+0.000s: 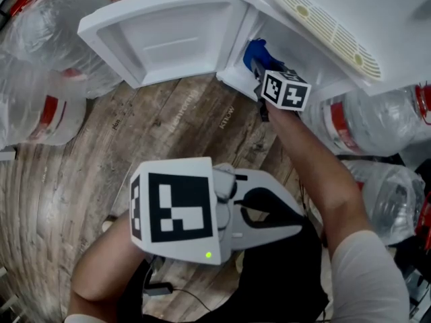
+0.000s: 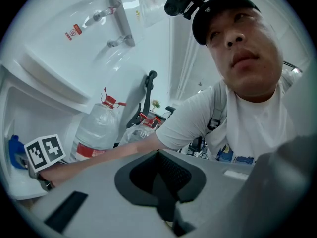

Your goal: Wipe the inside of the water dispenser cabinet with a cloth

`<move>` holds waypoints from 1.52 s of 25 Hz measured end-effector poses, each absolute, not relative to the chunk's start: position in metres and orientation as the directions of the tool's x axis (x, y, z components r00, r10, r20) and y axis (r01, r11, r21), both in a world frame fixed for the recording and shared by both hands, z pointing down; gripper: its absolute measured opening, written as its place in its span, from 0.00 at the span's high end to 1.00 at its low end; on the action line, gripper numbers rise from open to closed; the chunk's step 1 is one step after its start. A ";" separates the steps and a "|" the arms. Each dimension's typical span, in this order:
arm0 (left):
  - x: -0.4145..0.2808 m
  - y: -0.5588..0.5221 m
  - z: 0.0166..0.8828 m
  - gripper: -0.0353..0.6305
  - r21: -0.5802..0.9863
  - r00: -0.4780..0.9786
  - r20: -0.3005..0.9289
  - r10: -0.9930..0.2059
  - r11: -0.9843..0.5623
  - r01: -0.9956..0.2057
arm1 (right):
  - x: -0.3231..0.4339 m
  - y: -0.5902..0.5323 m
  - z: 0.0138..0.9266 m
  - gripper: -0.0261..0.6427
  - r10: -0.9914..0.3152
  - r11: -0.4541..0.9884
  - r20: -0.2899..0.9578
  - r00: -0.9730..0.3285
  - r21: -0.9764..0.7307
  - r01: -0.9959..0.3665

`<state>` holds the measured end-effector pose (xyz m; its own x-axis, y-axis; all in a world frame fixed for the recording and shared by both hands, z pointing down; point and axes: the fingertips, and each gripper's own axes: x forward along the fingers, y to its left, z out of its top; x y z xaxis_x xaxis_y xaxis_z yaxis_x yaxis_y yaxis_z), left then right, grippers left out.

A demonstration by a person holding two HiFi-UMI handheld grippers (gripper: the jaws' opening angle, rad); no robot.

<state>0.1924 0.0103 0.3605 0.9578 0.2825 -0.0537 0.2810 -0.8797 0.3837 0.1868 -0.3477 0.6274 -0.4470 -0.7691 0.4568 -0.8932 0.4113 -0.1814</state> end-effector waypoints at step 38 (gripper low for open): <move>0.221 -0.038 0.536 0.94 0.566 0.928 0.216 0.303 -0.813 0.134 | 0.184 -0.349 0.545 0.82 -0.764 0.585 0.347 -0.544 0.015 -0.811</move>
<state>0.2215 -0.0385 0.5363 0.9282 0.3031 0.2160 0.1338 -0.8133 0.5662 0.1836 -0.3487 0.5452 -0.5440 -0.7641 0.3467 -0.8112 0.5846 0.0154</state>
